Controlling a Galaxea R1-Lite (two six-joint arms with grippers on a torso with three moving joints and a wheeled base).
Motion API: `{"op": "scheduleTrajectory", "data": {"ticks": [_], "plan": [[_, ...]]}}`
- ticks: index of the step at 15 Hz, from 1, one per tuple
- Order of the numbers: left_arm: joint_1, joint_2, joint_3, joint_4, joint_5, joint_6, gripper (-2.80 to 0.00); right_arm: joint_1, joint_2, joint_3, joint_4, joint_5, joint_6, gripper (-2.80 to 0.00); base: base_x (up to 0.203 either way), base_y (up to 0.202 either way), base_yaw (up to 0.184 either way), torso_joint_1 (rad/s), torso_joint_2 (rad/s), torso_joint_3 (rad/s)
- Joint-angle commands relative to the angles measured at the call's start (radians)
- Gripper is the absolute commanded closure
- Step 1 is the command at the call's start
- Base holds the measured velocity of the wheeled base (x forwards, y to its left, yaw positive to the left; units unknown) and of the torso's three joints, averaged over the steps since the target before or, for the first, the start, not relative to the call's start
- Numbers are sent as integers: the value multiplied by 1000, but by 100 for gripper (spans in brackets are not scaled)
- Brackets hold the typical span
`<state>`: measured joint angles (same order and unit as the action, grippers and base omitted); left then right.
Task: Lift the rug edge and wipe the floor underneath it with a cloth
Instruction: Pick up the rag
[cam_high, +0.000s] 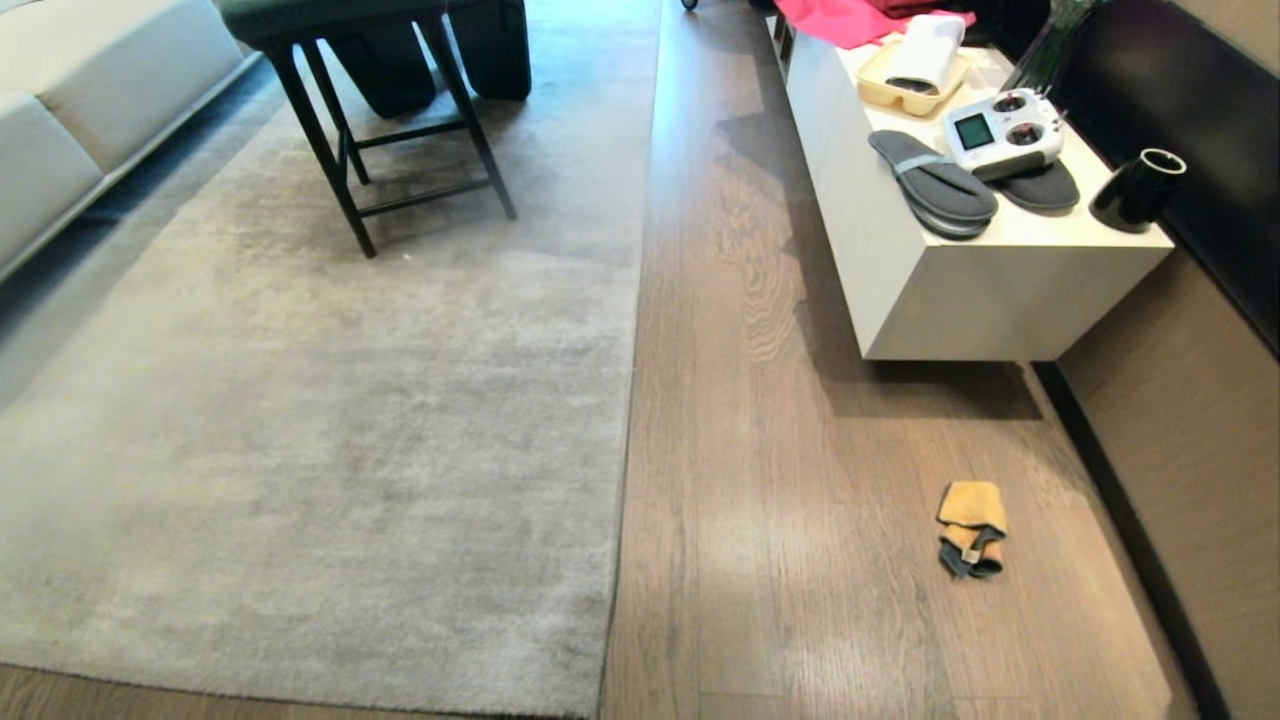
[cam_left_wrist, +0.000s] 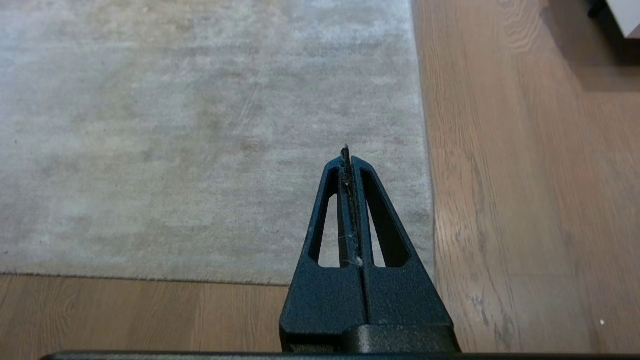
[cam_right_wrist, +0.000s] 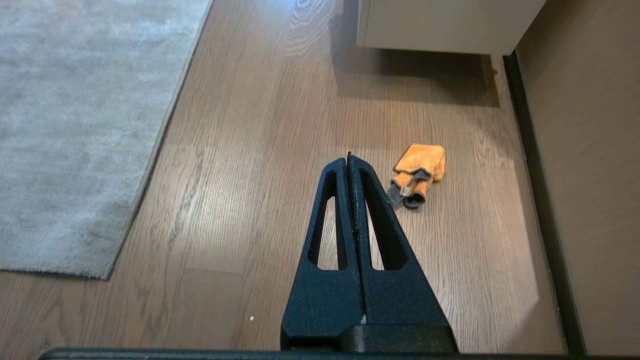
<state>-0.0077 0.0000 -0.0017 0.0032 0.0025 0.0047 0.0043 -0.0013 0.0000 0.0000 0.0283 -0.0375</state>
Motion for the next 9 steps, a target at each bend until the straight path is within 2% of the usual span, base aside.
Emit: {"op": "scheduleTrajectory", "data": {"ticks": [1, 9], "plan": [[0, 0, 0, 0, 1, 0, 0, -1, 1, 0, 0, 1, -1, 0, 0, 0, 0, 4, 10, -198], [0, 0, 0, 0, 2, 0, 0, 0, 1, 0, 0, 1, -1, 0, 0, 0, 0, 5, 3, -197]]}}
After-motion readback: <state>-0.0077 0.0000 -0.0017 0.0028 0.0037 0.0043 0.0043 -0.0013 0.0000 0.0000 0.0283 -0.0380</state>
